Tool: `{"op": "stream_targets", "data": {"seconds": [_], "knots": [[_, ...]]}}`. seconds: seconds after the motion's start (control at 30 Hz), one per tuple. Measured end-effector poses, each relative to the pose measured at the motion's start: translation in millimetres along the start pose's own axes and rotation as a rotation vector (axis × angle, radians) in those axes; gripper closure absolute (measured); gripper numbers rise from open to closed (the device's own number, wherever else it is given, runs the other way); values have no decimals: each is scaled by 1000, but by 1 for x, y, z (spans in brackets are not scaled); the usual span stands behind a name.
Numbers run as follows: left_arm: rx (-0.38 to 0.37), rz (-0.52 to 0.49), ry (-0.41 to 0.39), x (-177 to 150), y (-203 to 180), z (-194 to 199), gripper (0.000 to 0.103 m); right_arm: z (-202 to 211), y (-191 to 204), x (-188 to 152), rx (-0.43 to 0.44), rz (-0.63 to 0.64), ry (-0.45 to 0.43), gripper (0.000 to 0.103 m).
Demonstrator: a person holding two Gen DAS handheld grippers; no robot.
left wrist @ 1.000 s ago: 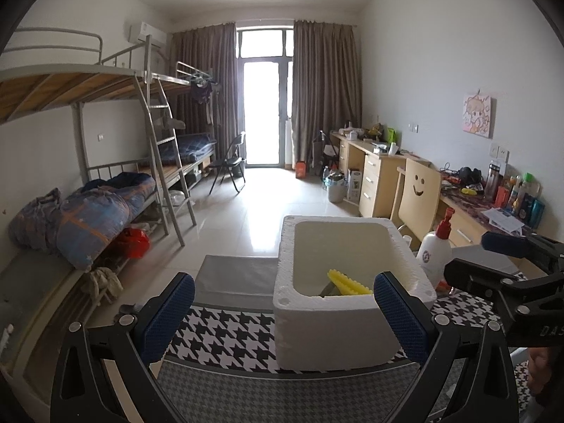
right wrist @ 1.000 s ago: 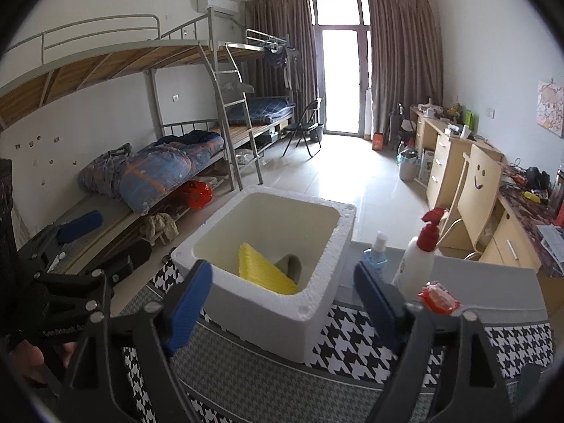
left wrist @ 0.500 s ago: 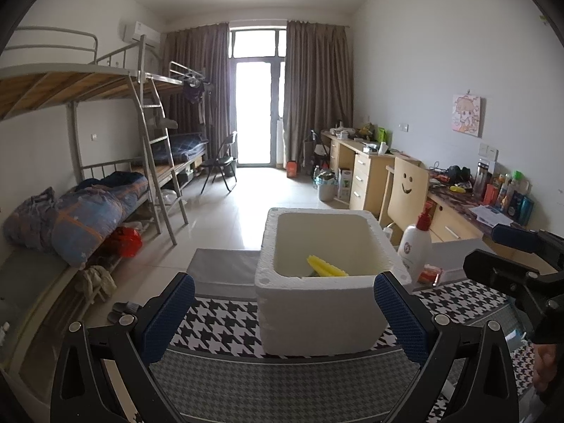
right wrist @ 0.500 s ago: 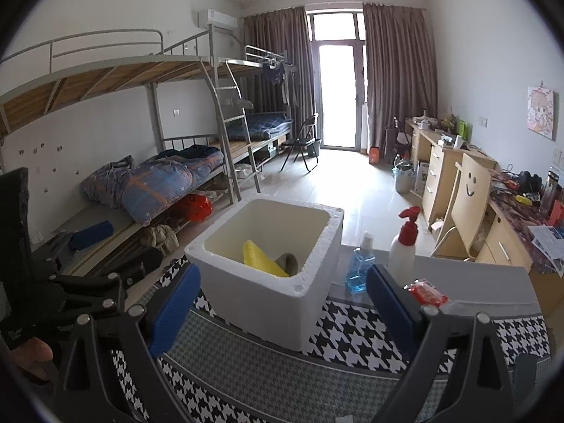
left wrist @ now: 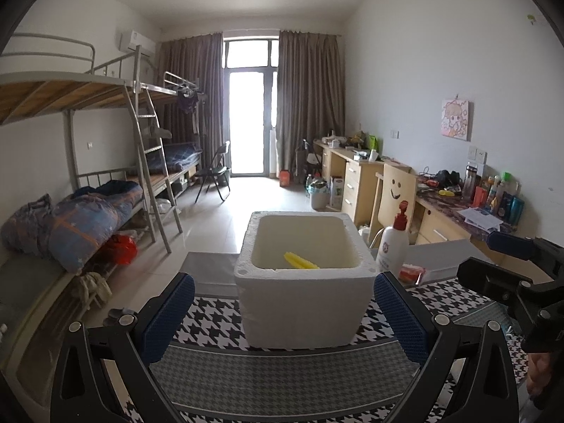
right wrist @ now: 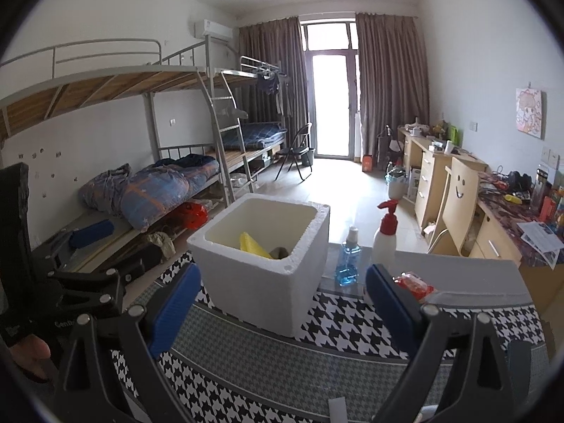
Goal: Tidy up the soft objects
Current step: 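Move both tools back to the table toward the white cloth and mask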
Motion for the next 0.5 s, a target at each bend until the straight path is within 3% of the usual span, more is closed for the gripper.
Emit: {"op": "stream_targets", "data": {"seconds": [0.17,0.5], "knots": [[28,-4,-6,-5,-6,3,1,11,0,-8,-12,7,-11,6],[-17,-32,-11,-18,-28,16,1,28,-10,-19,-53,-17,-37,6]]}}
Point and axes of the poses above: each gripper's, at about its wrist camera, not at the fingertips, and z roughly against the way its jaws point, y to its left, x to its top, the point moved 10 cm from there along -z, roughly the way its jaws point, and after that the axes turned 8 degrees about x, right-handed, at the moved point
